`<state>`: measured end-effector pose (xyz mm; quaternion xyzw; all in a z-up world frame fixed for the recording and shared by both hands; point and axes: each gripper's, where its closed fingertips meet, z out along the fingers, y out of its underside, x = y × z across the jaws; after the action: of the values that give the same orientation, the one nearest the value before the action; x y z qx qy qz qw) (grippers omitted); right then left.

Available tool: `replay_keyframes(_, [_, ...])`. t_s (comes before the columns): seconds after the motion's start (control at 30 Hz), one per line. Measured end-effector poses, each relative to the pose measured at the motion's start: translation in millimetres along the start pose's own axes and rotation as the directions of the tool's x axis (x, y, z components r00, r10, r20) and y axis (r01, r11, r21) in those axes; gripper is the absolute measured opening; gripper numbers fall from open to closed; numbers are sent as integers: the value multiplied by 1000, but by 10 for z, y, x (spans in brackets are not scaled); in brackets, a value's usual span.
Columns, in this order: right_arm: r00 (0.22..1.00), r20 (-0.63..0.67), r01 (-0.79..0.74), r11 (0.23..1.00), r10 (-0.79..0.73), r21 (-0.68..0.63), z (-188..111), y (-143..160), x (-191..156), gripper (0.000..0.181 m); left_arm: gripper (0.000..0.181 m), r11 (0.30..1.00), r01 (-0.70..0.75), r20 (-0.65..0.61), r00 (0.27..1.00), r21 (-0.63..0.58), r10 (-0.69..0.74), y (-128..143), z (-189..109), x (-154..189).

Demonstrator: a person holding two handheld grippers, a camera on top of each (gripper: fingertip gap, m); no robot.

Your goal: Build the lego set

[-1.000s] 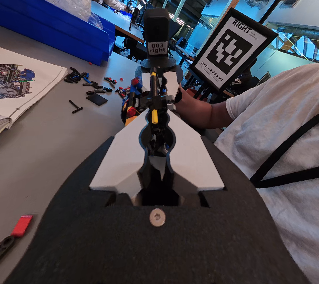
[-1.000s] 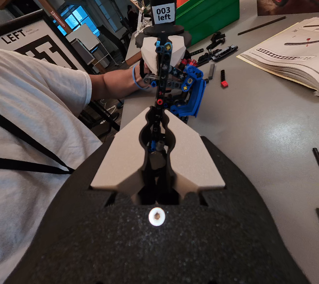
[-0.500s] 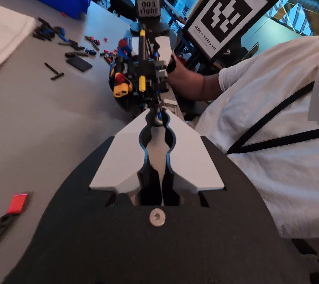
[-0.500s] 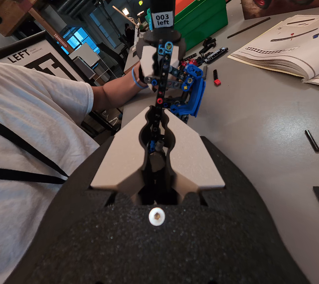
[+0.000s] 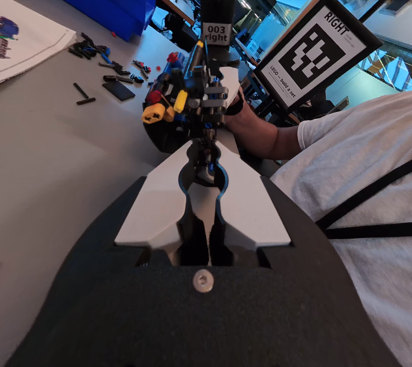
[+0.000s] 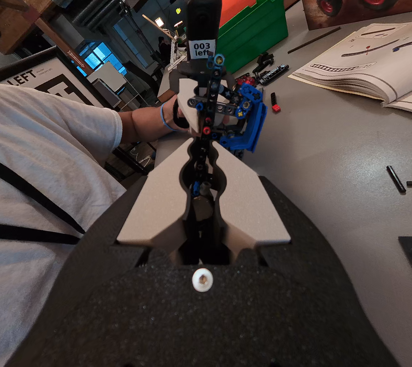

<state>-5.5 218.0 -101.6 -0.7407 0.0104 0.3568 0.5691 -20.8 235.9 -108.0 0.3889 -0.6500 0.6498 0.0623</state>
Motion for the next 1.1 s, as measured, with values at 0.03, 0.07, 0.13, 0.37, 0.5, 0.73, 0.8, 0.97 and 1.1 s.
replay_keyframes(0.03, [1000, -1, -2, 1000, 2, 0, -2, 0, 2, 8, 8, 1000, 5, 10, 1000, 5, -5, 5, -8, -12])
replay_keyframes(0.07, [1000, -1, -7, 1000, 7, 1, -6, 1, 7, 8, 8, 1000, 11, 14, 1000, 1, -11, 24, -2, -16])
replay_keyframes(0.13, [1000, -1, -12, 1000, 12, 1, -9, 1, 10, 8, 13, 1000, 6, 23, 1000, -25, -6, 79, 51, -12])
replay_keyframes(0.37, [999, -7, -34, 999, 34, 6, -9, 6, 30, 8, 11, 999, -16, 108, 994, 34, 13, 48, 108, -38])
replay_keyframes(0.5, [999, 14, -39, 999, 39, 17, 2, -11, -6, 7, 6, 993, -11, 100, 995, 114, 0, -37, 94, 10])
replay_keyframes(0.73, [998, 21, -59, 998, 58, 17, 29, -21, -17, 7, 5, 995, 6, 28, 1000, 103, -9, -47, 61, 37])
replay_keyframes(0.8, [999, 11, -51, 999, 51, 10, 35, -4, -6, 7, 5, 996, -8, 29, 1000, 92, 5, -43, 52, 33])
replay_keyframes(0.97, [999, 8, -50, 999, 50, 4, 42, 10, -3, 14, 5, 996, 9, 24, 1000, 88, -11, -44, 32, 3])
replay_keyframes(1.1, [999, 18, -48, 999, 47, 16, 37, -14, -20, 14, 5, 994, 24, 8, 1000, 102, -25, -62, 22, 19])
